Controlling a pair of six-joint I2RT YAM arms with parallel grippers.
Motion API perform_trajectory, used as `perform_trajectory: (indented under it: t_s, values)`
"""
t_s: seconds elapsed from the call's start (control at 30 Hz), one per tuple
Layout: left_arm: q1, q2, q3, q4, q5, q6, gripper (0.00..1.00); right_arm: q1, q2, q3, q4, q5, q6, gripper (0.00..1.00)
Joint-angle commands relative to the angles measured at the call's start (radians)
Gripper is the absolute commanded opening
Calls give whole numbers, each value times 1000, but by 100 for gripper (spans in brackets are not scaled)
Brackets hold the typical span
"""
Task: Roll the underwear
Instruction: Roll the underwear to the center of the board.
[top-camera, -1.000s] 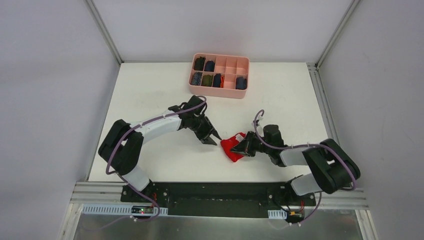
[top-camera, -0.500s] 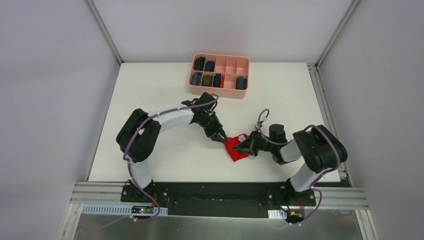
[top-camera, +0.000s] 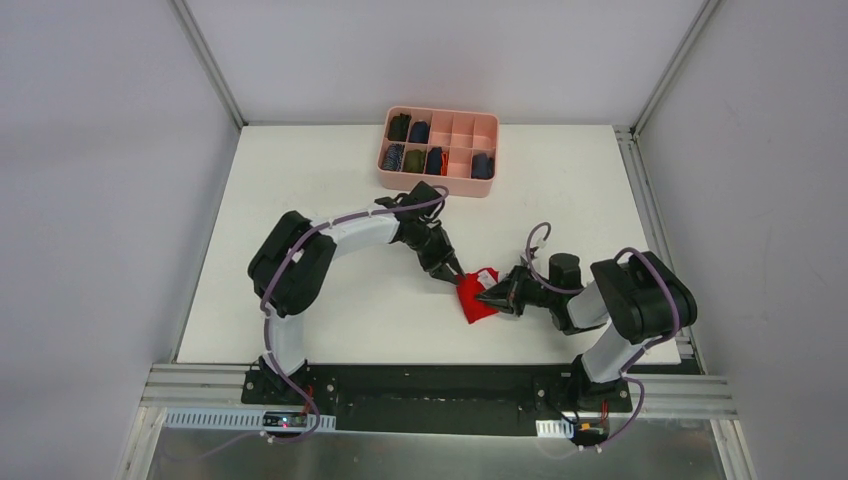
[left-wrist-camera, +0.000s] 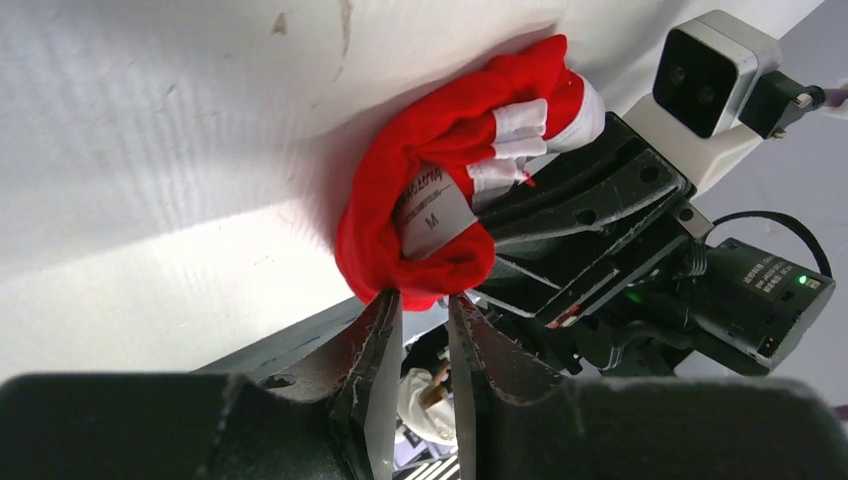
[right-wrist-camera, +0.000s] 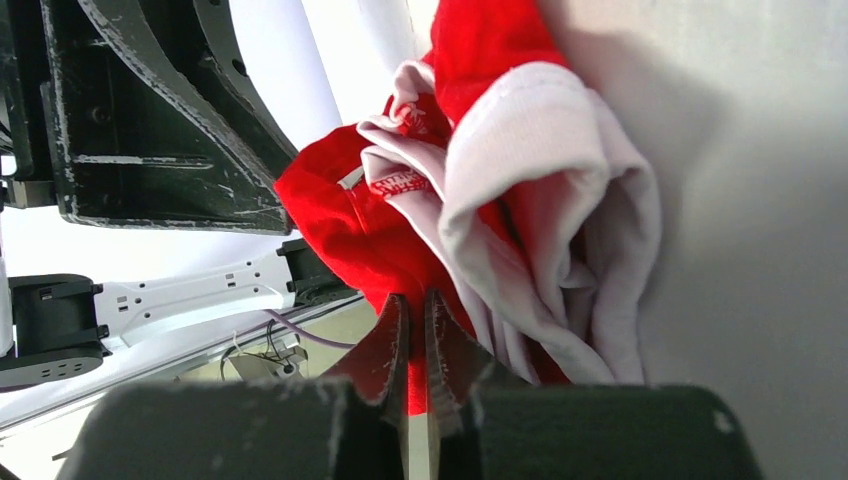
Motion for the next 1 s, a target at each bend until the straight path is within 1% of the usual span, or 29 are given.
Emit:
perform_trajectory:
  t_s: [0.0,0.17,0.23,0.33,0.43,0.47,0.5,0.53,0.57,0.6,0.7,0.77,0.87,0.97]
  values:
    - [-25,52,63,-16,38,25,23,-18,9,-19,-49,18,-38,0]
    - [-42,108,106,-16,40,25,21,-25,-15,-8,-95,25,-46,0]
    - [-44,122,116,-16,34,23,21,-26,-41,2,-154,36,-71,0]
    - [-44,147,122,-16,18,20,21,-25,-116,32,-320,74,-128,0]
    - [-46,180,126,-16,16,14,20,-25,-231,82,-577,146,-231,0]
    - [-47,189,126,-16,13,13,20,-25,-265,97,-650,175,-257,3]
    - [-48,196,126,-16,7,11,20,-22,-302,109,-697,199,-273,10]
    - [-48,205,130,-17,5,11,20,-22,-332,124,-750,199,-273,10]
    - [-48,215,133,-21,3,11,20,-21,-360,139,-802,245,-310,21]
    - [-49,222,136,-23,3,10,20,-20,-392,155,-845,264,-325,27]
    - [-50,240,141,-32,-5,9,19,-16,-453,199,-960,298,-364,40]
    - [-50,250,145,-34,-7,6,19,-16,-490,227,-1036,321,-389,43]
    - [-50,255,146,-36,-12,1,19,-14,-553,268,-1149,363,-425,44]
    - [-52,256,151,-37,-10,2,19,10,-637,313,-1247,445,-462,44]
